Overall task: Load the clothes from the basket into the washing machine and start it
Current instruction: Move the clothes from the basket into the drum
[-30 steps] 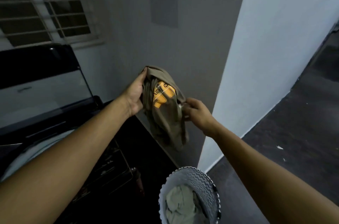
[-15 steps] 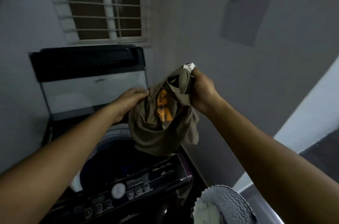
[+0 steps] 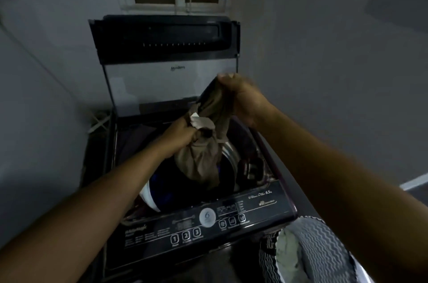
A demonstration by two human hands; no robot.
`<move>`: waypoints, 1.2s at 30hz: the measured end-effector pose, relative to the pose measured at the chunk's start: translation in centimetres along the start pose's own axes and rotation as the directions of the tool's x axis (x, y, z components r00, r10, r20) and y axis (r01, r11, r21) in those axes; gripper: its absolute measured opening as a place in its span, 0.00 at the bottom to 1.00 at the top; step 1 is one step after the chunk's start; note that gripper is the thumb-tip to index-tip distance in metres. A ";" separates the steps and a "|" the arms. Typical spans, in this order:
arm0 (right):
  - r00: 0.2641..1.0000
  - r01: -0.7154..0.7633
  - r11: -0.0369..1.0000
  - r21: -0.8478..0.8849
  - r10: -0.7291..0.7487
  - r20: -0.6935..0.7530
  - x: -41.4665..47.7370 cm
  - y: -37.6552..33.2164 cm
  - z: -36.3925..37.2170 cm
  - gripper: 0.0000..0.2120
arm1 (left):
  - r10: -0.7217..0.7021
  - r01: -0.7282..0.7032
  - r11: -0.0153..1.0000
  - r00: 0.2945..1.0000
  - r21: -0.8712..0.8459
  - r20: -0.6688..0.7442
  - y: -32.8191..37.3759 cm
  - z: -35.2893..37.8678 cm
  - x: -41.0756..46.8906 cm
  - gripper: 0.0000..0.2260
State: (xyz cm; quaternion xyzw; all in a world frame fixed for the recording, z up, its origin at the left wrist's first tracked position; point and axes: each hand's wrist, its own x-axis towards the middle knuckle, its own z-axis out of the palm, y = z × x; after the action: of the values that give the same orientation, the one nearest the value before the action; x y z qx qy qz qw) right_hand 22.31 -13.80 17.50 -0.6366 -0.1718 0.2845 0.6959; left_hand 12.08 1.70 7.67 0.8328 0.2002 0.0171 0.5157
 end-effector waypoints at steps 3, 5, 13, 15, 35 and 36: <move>0.999 0.010 0.955 -0.296 -0.021 -0.036 0.3 2.9 -1.2 0.06 | -0.010 0.005 0.996 0.998 0.089 0.055 -3.2 -1.5 1.1 0.22; 0.997 -0.045 0.914 -0.403 0.016 -0.074 0.4 4.8 -1.7 0.05 | -0.009 0.001 0.992 0.998 0.129 0.061 -4.4 -2.1 1.7 0.22; 0.971 -0.198 0.820 -0.537 0.087 -0.224 2.0 11.0 -2.6 0.04 | -0.070 0.099 0.973 0.987 0.209 -0.142 -8.3 -3.2 3.6 0.17; 0.972 -0.226 0.814 -0.536 0.151 -0.182 2.2 12.1 -2.4 0.03 | -0.042 0.064 0.983 0.991 0.170 -0.127 -9.2 -3.4 3.6 0.16; 0.705 0.221 0.151 -0.963 0.658 0.265 6.8 33.1 1.7 0.33 | -0.583 0.225 0.719 0.711 0.658 0.394 -25.2 6.6 6.4 0.38; 0.692 0.205 0.104 -0.973 0.687 0.219 7.1 33.8 1.3 0.33 | -0.604 0.204 0.692 0.688 0.692 0.401 -25.6 6.7 7.0 0.38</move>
State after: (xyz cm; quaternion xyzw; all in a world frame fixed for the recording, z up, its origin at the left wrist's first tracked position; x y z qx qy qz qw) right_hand 21.01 -7.48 -16.44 -0.7992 -0.4204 0.4248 -0.0642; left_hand 12.03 8.36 -18.89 0.8398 0.2094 -0.4337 0.2506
